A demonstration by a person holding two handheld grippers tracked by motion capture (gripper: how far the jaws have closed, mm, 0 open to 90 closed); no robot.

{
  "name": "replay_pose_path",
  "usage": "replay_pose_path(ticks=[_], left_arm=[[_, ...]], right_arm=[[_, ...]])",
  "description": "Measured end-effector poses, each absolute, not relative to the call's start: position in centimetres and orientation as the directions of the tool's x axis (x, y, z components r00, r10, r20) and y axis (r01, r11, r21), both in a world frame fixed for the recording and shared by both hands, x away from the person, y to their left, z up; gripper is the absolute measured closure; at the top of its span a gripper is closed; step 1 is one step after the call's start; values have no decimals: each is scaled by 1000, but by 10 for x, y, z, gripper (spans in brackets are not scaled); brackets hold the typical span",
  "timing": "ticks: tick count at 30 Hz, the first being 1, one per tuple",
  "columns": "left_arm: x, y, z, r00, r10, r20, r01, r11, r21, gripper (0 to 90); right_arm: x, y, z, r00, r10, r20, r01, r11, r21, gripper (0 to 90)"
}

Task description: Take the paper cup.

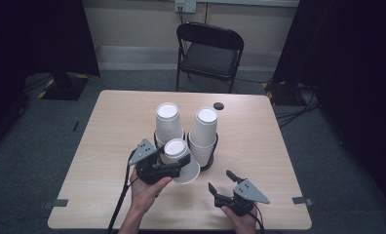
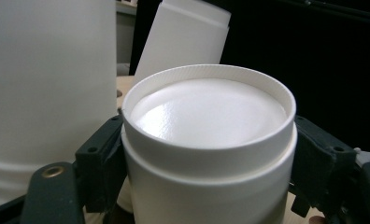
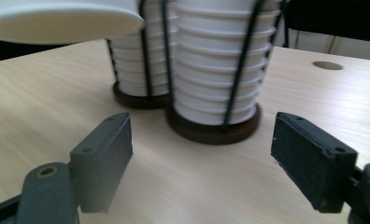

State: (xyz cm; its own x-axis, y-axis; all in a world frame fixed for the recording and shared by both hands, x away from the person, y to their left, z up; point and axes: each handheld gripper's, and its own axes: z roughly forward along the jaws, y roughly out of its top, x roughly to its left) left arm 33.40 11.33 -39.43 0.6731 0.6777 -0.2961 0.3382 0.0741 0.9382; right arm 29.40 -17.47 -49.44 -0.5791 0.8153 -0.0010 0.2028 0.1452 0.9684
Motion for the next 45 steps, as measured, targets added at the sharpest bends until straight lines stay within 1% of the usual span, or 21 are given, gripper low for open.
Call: replay_pose_path(ticks=[2,3,6,7,8,12,14,15,16,17,18,22,25,28,29,31,32,36,40,43,45], left_arm=[[333,115,-398,670,672,-314,354,83,932,221],[332,118,-402,658,668,-348,375,110,920,221],[331,121,-406,647,672,-360,387,117,914,221],[329,123,-410,638,667,-385,402,138,905,222],[329,124,-411,638,658,-401,410,151,900,221],[327,127,-421,632,646,-428,437,159,885,221],[325,127,-427,628,638,-446,455,164,875,221],[324,128,-431,623,623,-473,474,182,862,221],[324,128,-434,615,606,-505,491,206,846,222],[324,128,-434,615,606,-505,491,206,846,221],[324,129,-436,611,597,-520,502,215,837,221],[326,131,-443,567,563,-601,559,274,783,222],[325,133,-444,551,548,-629,569,305,764,222],[324,133,-443,555,541,-632,574,301,762,222],[323,133,-443,557,538,-633,573,302,762,222],[323,133,-443,555,527,-643,578,312,754,222],[321,132,-441,553,521,-650,584,315,749,222],[318,129,-437,563,501,-657,585,320,745,222],[316,125,-433,575,472,-668,593,322,738,222],[314,122,-432,563,465,-683,592,350,726,222],[314,117,-431,571,456,-683,596,342,727,222]], right_arm=[[290,-168,-495,-581,814,-13,183,146,972,184],[288,-165,-495,-589,808,-9,179,141,974,184],[286,-160,-495,-609,793,5,181,132,975,188],[284,-155,-495,-619,785,9,177,129,976,219],[284,-153,-495,-625,780,9,174,128,976,227],[282,-149,-495,-640,768,13,175,129,976,246],[281,-147,-495,-649,761,21,174,121,977,282],[280,-146,-495,-664,747,20,168,123,978,315],[280,-146,-495,-669,743,17,163,125,979,316],[280,-146,-495,-669,743,17,163,125,979,316],[278,-144,-495,-683,730,13,162,135,977,354],[276,-142,-494,-712,702,0,137,140,981,406],[275,-140,-493,-723,690,-6,120,134,984,433],[275,-139,-492,-728,685,-7,110,127,986,448],[275,-139,-491,-734,680,-7,98,116,988,490],[275,-139,-491,-737,676,-10,89,112,990,496],[276,-138,-491,-738,674,-34,60,117,991,514],[280,-137,-490,-737,673,-68,25,127,992,531],[286,-132,-485,-748,659,-77,-20,95,995,573],[288,-128,-483,-747,657,-98,-49,93,994,585],[292,-125,-484,-743,660,-110,-68,90,994,591]])
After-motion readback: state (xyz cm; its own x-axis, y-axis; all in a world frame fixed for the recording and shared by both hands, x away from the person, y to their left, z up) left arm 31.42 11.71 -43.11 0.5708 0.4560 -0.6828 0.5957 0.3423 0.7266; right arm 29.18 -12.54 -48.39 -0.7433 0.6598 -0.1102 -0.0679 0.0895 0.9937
